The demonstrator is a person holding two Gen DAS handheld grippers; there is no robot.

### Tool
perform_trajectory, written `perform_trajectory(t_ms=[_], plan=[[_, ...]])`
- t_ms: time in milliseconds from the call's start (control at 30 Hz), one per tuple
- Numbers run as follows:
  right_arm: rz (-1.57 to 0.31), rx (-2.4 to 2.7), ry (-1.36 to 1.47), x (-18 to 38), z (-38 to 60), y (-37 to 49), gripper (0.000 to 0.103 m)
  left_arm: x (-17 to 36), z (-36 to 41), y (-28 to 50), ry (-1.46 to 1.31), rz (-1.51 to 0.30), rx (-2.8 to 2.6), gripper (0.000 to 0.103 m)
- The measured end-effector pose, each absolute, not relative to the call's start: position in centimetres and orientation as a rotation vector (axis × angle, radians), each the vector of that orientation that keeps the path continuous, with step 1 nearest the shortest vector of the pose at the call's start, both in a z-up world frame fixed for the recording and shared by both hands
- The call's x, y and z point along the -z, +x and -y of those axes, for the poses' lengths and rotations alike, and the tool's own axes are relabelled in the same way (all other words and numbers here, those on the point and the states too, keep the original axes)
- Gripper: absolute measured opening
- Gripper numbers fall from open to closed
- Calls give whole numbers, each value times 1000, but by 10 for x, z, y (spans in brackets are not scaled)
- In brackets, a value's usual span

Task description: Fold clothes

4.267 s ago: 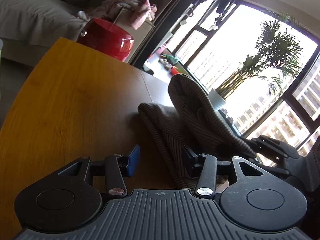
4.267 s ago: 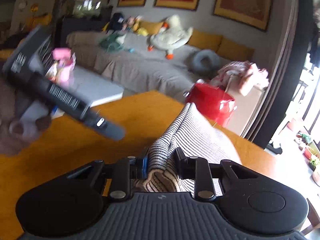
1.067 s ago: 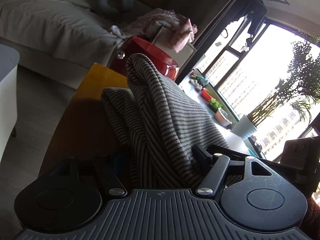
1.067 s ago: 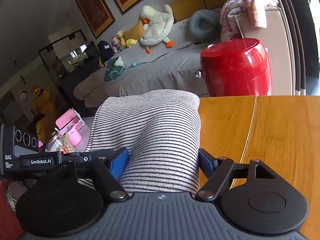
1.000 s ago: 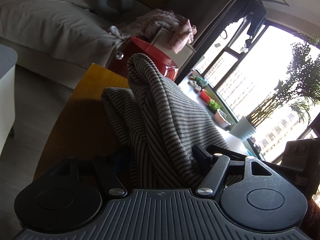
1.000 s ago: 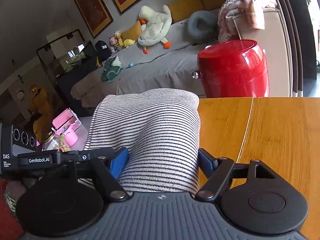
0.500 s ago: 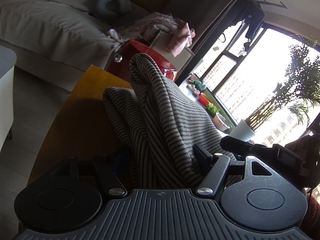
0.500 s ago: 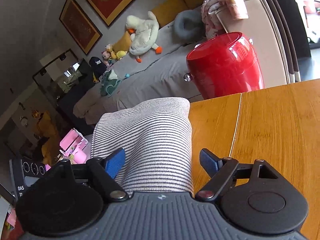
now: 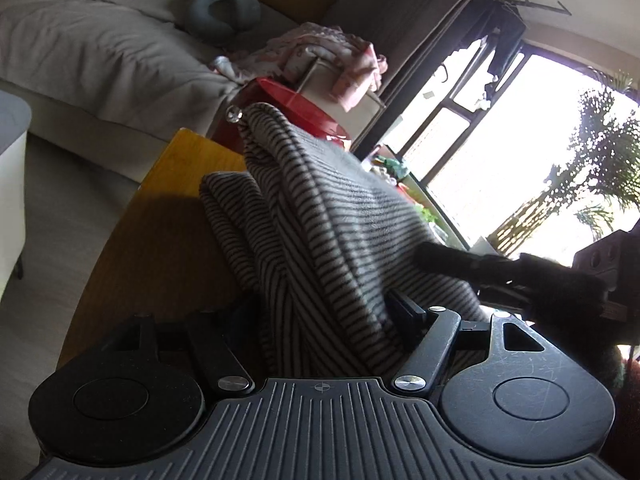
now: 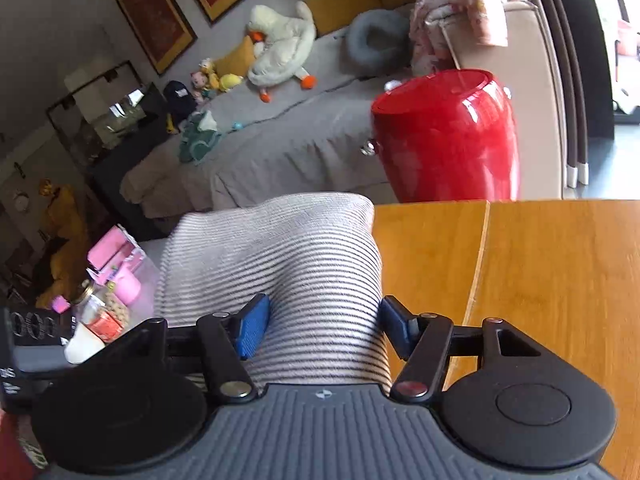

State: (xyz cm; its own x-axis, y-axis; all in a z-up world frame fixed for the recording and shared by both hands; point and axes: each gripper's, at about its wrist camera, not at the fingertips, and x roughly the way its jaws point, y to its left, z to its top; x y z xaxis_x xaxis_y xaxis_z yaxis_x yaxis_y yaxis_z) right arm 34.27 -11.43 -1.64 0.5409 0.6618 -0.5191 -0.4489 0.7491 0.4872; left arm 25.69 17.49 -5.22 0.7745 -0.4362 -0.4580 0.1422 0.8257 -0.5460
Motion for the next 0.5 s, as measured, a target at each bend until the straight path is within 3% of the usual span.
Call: perform_trajectory(t_ms=[500], plan=[[-696, -630, 196, 4, 107, 321, 67, 54, -174, 254, -512, -609, 337, 78]])
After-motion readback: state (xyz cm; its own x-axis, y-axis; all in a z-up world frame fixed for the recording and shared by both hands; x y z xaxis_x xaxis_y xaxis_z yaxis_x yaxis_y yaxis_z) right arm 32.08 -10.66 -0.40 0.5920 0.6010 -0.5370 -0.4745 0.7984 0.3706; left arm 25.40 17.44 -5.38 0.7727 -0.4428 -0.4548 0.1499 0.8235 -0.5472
